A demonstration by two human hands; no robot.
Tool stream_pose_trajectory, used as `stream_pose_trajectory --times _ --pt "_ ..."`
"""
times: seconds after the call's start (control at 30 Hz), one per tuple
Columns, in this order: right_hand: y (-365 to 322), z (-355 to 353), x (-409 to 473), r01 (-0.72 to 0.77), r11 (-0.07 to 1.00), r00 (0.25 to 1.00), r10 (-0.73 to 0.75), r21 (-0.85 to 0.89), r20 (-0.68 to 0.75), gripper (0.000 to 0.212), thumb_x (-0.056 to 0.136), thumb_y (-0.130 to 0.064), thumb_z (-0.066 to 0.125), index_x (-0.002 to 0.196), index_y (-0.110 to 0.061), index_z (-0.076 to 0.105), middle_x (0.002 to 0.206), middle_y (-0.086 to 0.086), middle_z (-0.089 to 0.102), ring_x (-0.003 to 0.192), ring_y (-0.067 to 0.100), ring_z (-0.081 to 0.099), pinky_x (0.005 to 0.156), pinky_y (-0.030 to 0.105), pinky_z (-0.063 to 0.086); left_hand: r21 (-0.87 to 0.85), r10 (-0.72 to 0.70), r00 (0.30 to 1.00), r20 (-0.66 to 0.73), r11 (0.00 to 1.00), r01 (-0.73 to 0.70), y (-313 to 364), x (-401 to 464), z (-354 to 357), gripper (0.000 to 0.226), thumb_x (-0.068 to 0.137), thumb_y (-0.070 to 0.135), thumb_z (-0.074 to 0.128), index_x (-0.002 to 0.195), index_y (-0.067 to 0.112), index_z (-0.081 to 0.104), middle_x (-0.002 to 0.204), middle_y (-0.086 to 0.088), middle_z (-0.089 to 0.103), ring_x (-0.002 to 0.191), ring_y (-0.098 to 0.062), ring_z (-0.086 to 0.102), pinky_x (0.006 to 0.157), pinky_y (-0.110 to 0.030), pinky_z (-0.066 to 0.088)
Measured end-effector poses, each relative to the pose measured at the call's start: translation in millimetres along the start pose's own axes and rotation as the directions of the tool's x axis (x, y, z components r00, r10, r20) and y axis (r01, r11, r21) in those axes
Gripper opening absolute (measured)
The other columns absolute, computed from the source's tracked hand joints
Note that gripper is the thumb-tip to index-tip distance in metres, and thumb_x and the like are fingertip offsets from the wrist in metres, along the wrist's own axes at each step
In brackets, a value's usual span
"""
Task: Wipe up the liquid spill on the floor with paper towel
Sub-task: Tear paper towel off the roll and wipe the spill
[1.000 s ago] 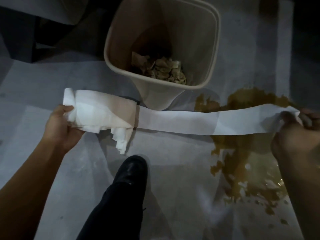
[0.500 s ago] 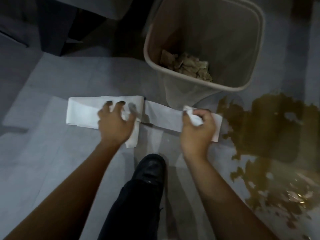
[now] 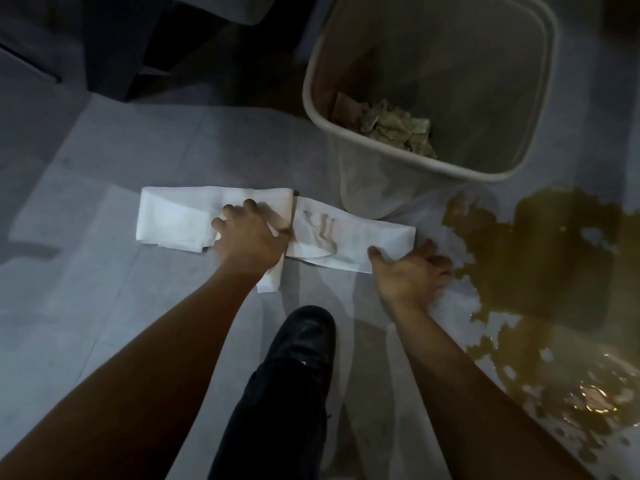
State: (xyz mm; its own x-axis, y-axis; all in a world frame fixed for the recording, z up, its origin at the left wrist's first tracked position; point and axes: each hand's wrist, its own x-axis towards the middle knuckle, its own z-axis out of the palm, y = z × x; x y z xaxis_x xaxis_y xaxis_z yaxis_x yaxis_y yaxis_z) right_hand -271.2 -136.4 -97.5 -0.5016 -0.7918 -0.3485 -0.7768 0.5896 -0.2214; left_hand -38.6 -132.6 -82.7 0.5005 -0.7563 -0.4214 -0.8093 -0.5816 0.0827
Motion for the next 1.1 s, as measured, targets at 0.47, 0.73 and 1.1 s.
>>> stream_pose_trajectory --times 0.47,0.73,1.1 --pt "59 -73 39 -0.132 0.645 0.991 0.098 0.753 0.090 0.017 0.083 -0.025 0.077 0.099 -0.022 0.072 0.098 0.000 0.074 0.091 0.025 0.072 0.082 0.043 0.060 -0.907 -0.132 0.991 0.027 0.413 0.080 -1 -22 -34 0.022 0.090 0.024 0.050 0.089 0.008 0.066 0.092 -0.011 0.069 0.088 -0.034 0.066 0.085 -0.047 0.058" --pt "127 -155 78 -0.003 0.589 0.952 0.249 0.808 -0.178 0.019 0.082 -0.022 0.072 0.101 -0.018 0.068 0.100 0.000 0.069 0.099 0.029 0.070 0.085 0.042 0.059 -0.939 -0.077 0.944 0.321 -0.153 0.307 -25 -29 -60 0.059 0.091 0.011 0.035 0.042 0.018 0.066 0.051 0.004 0.060 0.049 -0.012 0.063 0.054 -0.023 0.053" --pt "89 -160 56 0.020 0.651 0.928 0.271 0.759 -0.257 0.016 0.089 -0.025 0.069 0.103 -0.019 0.065 0.090 -0.008 0.062 0.084 0.007 0.064 0.085 0.032 0.057 -0.500 -0.322 0.898 -0.300 0.855 0.139 -71 -17 -29 0.049 0.090 0.032 0.050 0.134 0.009 0.052 0.132 -0.028 0.055 0.121 -0.049 0.051 0.100 -0.053 0.042"
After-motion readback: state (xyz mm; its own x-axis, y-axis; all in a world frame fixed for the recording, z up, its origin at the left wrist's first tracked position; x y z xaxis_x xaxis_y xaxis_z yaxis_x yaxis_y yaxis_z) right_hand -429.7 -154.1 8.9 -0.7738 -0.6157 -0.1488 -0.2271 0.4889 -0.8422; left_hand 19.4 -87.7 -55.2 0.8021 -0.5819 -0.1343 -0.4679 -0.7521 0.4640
